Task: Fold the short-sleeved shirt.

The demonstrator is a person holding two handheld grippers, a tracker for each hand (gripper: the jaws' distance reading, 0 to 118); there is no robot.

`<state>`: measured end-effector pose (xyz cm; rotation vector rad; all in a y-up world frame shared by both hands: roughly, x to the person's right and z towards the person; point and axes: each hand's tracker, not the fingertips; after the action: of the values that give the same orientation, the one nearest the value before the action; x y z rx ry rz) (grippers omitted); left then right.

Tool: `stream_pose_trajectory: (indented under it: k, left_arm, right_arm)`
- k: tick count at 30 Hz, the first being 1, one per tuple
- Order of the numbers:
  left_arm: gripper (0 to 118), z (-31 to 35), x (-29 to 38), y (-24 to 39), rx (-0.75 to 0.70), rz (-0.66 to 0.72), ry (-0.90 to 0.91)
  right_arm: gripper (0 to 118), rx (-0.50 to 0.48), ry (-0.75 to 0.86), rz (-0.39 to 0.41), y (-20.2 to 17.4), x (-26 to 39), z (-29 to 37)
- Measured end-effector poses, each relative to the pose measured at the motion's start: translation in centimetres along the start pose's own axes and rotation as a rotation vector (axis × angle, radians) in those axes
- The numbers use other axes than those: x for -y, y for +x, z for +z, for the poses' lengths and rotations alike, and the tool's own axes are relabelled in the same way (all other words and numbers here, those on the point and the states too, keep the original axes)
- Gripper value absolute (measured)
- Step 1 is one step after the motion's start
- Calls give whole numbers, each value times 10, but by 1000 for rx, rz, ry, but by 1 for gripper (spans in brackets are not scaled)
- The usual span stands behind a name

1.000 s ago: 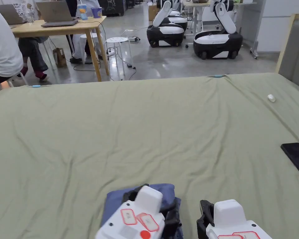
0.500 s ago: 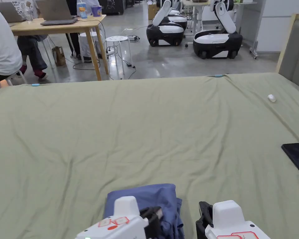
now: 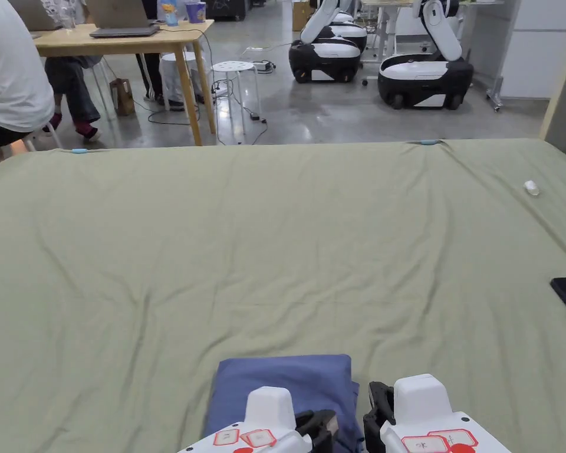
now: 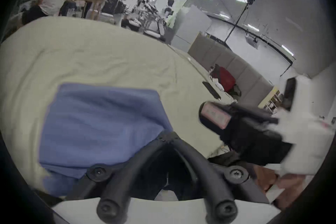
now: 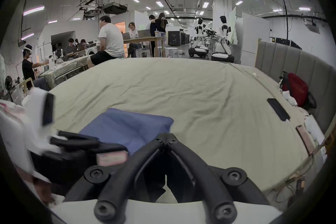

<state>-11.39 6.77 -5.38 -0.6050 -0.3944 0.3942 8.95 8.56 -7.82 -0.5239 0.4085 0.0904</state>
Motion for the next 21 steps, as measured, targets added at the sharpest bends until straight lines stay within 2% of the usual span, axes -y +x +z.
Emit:
stream_pose_trajectory:
  k: [4, 6, 7, 8, 9, 10, 11, 14, 16, 19, 20, 21]
  left_arm:
    - [0, 38, -13, -33, -86, 42, 74]
    - [1, 51, -15, -57, -121, 126, 93]
    - [11, 55, -15, -68, -133, 168, 100]
    - [29, 59, -14, -80, -147, 206, 111]
    - [63, 63, -12, -91, -159, 238, 123]
    - [80, 66, -11, -99, -168, 271, 132]
    - [85, 68, -9, -108, -169, 311, 135]
    - [83, 66, 0, -136, -125, 469, 137]
    - [80, 59, 4, -150, -86, 566, 133]
    - [71, 36, 16, -162, 102, 704, 60]
    - [66, 21, 22, -165, 166, 738, 28]
    - [49, 10, 27, -165, 206, 766, 11]
  right_arm:
    - [0, -91, -27, -49, -12, -7, -29]
    - [0, -146, -56, -67, -17, -6, -44]
    - [0, -169, -69, -76, -18, -4, -50]
    - [0, -181, -85, -87, -17, -1, -56]
    - [0, -194, -117, -105, -14, 4, -62]
    - [0, -188, -145, -116, -11, 8, -68]
    - [0, -166, -172, -114, -8, 14, -72]
    - [0, -74, -190, -61, 2, 30, -80]
    - [0, -84, -181, -76, 7, 32, -81]
    - [0, -93, -189, -88, 6, 27, -79]
    - [0, -90, -189, -74, 5, 27, -80]
    - [0, -90, -188, -70, 5, 27, -80]
